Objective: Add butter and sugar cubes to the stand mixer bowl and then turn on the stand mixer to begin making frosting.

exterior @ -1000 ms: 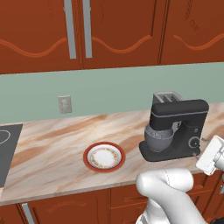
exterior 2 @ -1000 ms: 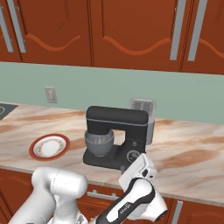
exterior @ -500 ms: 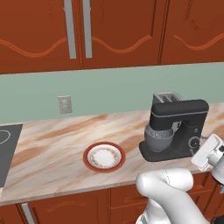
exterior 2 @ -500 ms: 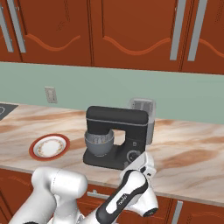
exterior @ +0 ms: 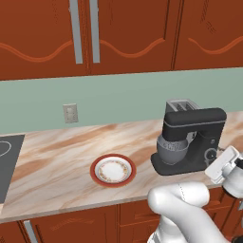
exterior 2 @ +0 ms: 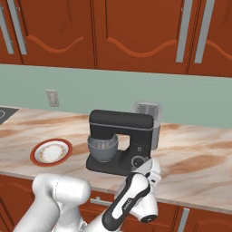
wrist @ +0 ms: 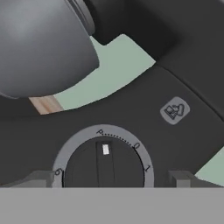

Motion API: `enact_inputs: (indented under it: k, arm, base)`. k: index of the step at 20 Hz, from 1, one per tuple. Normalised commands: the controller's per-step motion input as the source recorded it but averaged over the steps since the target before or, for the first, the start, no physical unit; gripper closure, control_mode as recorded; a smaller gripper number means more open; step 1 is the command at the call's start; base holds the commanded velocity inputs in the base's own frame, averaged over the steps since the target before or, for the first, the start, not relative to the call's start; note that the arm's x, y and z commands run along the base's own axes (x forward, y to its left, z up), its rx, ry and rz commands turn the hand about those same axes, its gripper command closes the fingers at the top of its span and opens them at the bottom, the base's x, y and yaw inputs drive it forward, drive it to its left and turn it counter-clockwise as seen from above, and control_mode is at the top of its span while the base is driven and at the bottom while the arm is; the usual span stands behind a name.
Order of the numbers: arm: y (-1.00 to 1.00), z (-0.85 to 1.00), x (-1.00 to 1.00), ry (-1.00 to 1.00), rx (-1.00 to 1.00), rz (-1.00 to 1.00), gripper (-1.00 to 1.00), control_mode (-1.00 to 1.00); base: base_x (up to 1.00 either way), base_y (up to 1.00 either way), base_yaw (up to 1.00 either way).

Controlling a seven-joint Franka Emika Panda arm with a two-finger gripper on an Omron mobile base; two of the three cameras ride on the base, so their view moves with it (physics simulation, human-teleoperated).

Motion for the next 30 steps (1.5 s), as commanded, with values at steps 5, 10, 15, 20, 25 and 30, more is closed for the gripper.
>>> enact_inputs:
  k: [5, 10, 15, 20, 25, 30]
  arm:
    - [0.09, -0.02, 0.04, 0.0, 0.0, -0.06, 1.0, -1.0]
    - [0.27, 0.0, 0.0, -0.02, 0.0, -0.03, 1.0, -1.0]
    - [0.15, 0.0, 0.01, -0.01, 0.05, -0.03, 1.0, -1.0]
    - [0.0, 0.0, 0.0, 0.1, 0.26, -0.1, 1.0, -1.0]
    - [0.0, 0.0, 0.0, 0.1, 0.24, -0.13, 1.0, -1.0]
    - [-0.03, -0.05, -0.02, 0.13, 0.25, -0.09, 1.0, -1.0]
  base:
    - [0.0, 0.0, 0.0]
    - [0.0, 0.0, 0.0]
    - [0.0, 0.0, 0.0]
    - [0.0, 0.0, 0.0]
    - [0.0, 0.0, 0.0]
    - [0.0, 0.0, 0.0]
